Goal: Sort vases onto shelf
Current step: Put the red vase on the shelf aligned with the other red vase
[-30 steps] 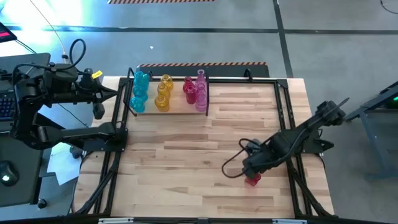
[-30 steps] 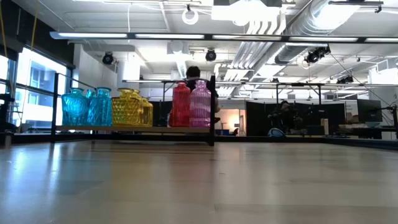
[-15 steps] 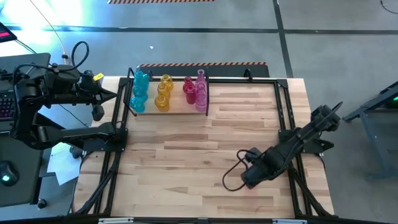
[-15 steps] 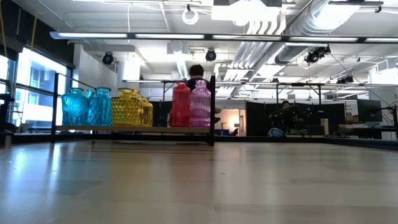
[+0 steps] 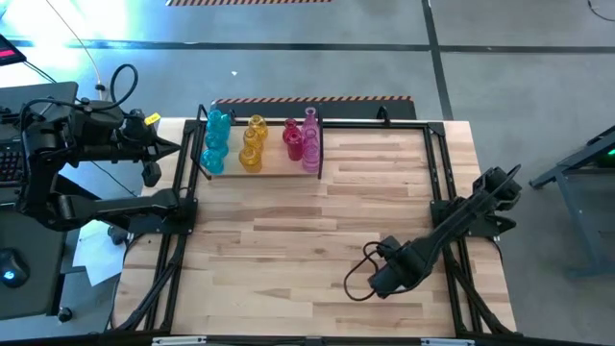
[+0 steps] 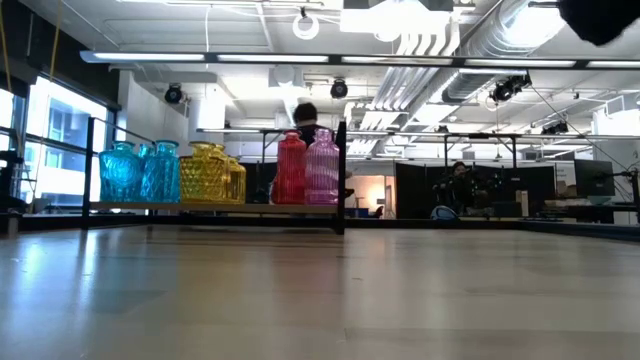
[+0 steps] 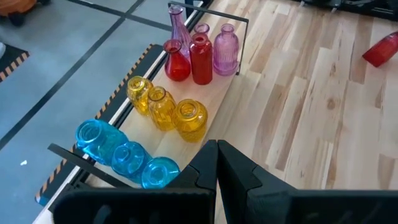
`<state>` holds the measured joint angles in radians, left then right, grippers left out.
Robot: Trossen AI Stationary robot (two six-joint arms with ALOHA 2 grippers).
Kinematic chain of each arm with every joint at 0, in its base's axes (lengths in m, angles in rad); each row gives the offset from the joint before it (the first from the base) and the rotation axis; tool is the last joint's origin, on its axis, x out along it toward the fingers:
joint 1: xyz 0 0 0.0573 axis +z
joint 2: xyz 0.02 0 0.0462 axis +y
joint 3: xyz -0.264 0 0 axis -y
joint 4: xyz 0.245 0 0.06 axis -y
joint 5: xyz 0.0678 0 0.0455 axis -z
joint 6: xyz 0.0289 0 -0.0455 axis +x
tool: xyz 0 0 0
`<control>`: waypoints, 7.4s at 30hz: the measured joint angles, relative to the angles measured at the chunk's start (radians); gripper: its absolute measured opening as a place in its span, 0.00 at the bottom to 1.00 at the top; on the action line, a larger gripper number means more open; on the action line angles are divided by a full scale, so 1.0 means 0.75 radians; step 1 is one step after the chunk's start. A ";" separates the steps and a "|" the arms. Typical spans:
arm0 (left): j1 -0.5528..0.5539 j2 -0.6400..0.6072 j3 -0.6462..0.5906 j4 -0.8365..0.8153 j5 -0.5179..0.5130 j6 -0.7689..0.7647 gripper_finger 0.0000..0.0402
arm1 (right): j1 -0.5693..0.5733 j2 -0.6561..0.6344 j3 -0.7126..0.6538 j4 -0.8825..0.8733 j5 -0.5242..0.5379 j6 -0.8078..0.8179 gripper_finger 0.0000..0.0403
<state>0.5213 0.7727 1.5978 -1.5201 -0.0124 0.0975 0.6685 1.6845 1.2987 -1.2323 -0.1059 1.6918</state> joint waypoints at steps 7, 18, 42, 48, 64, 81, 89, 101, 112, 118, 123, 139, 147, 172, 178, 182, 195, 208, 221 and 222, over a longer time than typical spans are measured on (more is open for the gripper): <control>0.000 -0.006 0.000 -0.006 0.000 -0.035 0.00 | 0.002 -0.046 -0.129 0.179 0.000 0.047 0.53; 0.000 -0.007 0.000 -0.001 0.000 -0.058 0.00 | -0.081 -0.044 -0.135 0.281 -0.024 -0.132 0.17; 0.000 -0.008 -0.047 0.076 0.011 -0.189 0.00 | -0.764 0.092 0.436 0.356 0.173 -1.202 0.02; -0.001 -0.009 -0.225 0.169 0.107 -0.204 0.00 | -0.924 0.351 0.835 0.326 0.096 -1.571 0.02; -0.063 0.050 -0.767 0.902 0.361 -0.473 0.00 | -1.205 0.689 1.284 0.062 -0.029 -2.080 0.01; -0.325 0.590 -0.839 1.384 0.270 -0.536 0.00 | -1.267 0.684 1.348 0.092 -0.036 -2.267 0.02; -0.328 0.708 -0.839 1.393 0.083 -0.511 0.00 | -1.279 0.684 1.347 0.086 -0.037 -2.267 0.02; -0.329 0.802 -0.838 1.419 -0.154 -0.473 0.00 | -1.287 0.714 1.346 0.052 -0.074 -2.267 0.02; -0.338 0.878 -0.840 1.461 -0.171 -0.512 0.00 | -1.298 0.767 1.345 0.065 -0.074 -2.297 0.02; -0.338 0.905 -0.840 1.498 -0.206 -0.512 0.00 | -1.313 0.769 1.345 0.076 -0.079 -2.326 0.02; -0.338 0.949 -0.840 1.547 -0.226 -0.512 0.00 | -1.324 0.770 1.344 0.078 -0.079 -2.337 0.02; -0.334 0.950 -0.840 1.472 -0.245 -0.565 0.00 | -1.338 0.840 1.346 0.146 -0.163 -2.394 0.02; -0.348 0.946 -0.856 1.491 -0.264 -0.609 0.00 | -1.337 0.842 1.346 0.153 -0.137 -2.405 0.02; -0.346 0.947 -0.859 1.524 -0.326 -0.594 0.00 | -1.338 0.845 1.403 0.203 -0.107 -2.428 0.15; -0.346 0.946 -0.858 1.549 -0.321 -0.601 0.00 | -1.337 0.829 1.406 0.196 -0.092 -2.431 0.17; -0.347 0.946 -0.858 1.551 -0.309 -0.602 0.00 | -1.337 0.829 1.406 0.190 -0.115 -2.415 0.17; -0.357 0.947 -0.858 1.549 -0.290 -0.638 0.00 | -1.337 0.825 1.409 0.180 -0.164 -2.439 0.17; -0.373 0.951 -0.858 1.553 -0.271 -0.695 0.00 | -1.333 0.820 1.416 0.216 -0.244 -2.438 0.17; -0.372 0.950 -0.858 1.568 -0.252 -0.747 0.00 | -1.334 0.821 1.414 0.225 -0.219 -2.443 0.17; -0.372 0.950 -0.858 1.567 -0.251 -0.748 0.00 | -1.334 0.821 1.414 0.227 -0.218 -2.443 0.17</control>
<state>0.2420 1.4849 0.9543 -0.3447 -0.2010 -0.4637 -0.3321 2.3001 2.3589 -1.0617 -0.2697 -0.1402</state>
